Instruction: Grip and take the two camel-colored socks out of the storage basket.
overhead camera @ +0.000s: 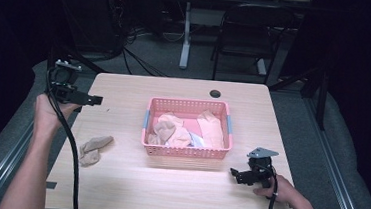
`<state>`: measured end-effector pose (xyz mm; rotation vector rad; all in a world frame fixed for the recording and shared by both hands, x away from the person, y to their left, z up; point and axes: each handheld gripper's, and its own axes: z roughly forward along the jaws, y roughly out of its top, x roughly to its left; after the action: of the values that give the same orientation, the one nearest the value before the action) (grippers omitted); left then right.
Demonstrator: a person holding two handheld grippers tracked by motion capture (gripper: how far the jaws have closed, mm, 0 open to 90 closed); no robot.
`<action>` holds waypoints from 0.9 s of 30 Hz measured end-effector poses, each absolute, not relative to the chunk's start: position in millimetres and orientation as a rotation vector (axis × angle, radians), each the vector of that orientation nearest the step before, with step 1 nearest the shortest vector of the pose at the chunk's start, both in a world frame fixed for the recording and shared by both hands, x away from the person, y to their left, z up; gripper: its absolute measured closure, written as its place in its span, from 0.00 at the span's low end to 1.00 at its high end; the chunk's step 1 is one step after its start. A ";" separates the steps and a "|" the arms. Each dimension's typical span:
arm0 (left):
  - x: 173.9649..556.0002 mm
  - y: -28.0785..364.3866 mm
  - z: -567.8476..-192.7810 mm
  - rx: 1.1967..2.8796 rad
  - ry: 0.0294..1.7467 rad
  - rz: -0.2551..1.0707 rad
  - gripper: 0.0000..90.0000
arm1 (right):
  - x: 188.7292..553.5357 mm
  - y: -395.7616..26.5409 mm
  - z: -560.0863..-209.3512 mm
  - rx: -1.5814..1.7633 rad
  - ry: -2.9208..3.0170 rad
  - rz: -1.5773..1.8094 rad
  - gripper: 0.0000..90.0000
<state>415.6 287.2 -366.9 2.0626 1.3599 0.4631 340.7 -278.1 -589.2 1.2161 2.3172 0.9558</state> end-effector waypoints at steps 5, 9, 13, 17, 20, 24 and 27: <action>422.1 270.1 -367.2 2.086 1.329 0.455 0.00 | 340.7 -278.1 -589.2 1.217 2.317 0.960 0.00; 427.9 255.3 -368.4 2.109 1.296 0.448 0.00 | 340.7 -278.1 -589.2 1.216 2.317 0.959 0.00; 433.6 239.8 -370.2 2.118 1.269 0.432 0.00 | 340.7 -278.1 -589.2 1.217 2.317 0.959 0.00; 438.4 226.3 -371.2 2.132 1.243 0.423 0.00 | 340.7 -278.1 -589.2 1.217 2.317 0.960 0.00; 442.7 215.7 -373.3 2.138 1.228 0.414 0.00 | 340.7 -278.1 -589.3 1.216 2.317 0.959 0.00; 446.5 203.6 -376.7 2.148 1.205 0.403 0.00 | 340.7 -278.1 -589.2 1.217 2.317 0.959 0.00; 448.5 196.4 -379.3 2.150 1.195 0.397 0.00 | 340.7 -278.1 -589.2 1.217 2.317 0.959 0.00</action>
<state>448.5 196.4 -379.3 2.1501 1.1953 0.3971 340.7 -278.1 -589.2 1.2170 2.3172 0.9595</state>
